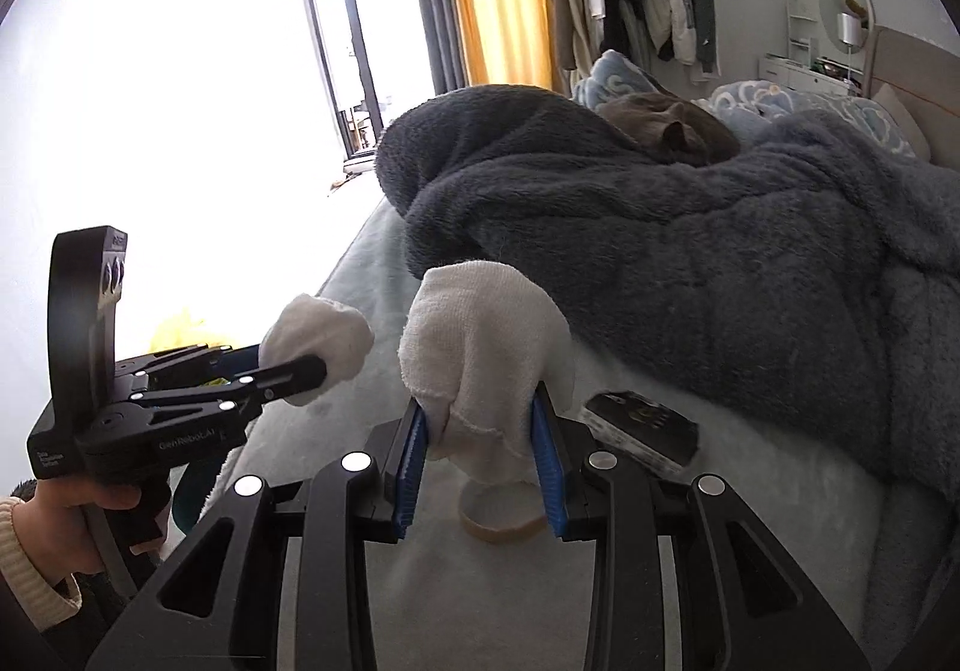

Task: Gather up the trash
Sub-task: 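Carry the tissue balls over the teal bin with both grippers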

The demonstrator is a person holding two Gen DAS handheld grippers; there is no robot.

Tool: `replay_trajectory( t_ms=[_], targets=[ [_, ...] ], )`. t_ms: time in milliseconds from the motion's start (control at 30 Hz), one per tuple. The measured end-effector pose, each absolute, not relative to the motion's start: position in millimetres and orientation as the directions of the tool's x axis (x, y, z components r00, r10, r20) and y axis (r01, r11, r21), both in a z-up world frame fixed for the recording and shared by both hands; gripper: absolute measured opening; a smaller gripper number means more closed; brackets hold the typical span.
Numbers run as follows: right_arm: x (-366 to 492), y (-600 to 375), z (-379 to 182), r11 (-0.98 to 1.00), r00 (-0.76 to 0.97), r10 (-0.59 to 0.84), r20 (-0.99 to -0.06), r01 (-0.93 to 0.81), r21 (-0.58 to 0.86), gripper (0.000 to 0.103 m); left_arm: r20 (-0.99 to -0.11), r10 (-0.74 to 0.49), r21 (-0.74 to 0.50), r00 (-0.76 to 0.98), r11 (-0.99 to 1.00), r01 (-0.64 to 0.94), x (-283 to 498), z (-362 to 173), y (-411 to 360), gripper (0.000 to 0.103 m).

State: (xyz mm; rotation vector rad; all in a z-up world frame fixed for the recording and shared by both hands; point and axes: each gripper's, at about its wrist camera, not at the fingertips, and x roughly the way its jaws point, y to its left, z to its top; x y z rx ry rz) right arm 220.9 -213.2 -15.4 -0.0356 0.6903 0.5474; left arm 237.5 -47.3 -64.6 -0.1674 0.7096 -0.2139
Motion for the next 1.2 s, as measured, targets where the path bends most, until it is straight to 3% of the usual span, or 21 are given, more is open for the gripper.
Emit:
replay_trajectory(
  t_ms=[300, 1200],
  targets=[
    [223.5, -169.3, -13.9, 0.833, 0.614, 0.5, -0.611, -0.535, 0.144, 0.033, -0.638, -0.188, -0.204, 0.747, 0.976, 0.071, 225.5, -59.4, -6.2, 0.043],
    [216.5, -7.2, -24.7, 0.682, 0.461, 0.63, -0.625, -0.713, 0.163, 0.033, -0.845, -0.055, -0.153, 0.532, 0.978, -0.141, 190.4, -129.3, 126.0, 0.044]
  ],
)
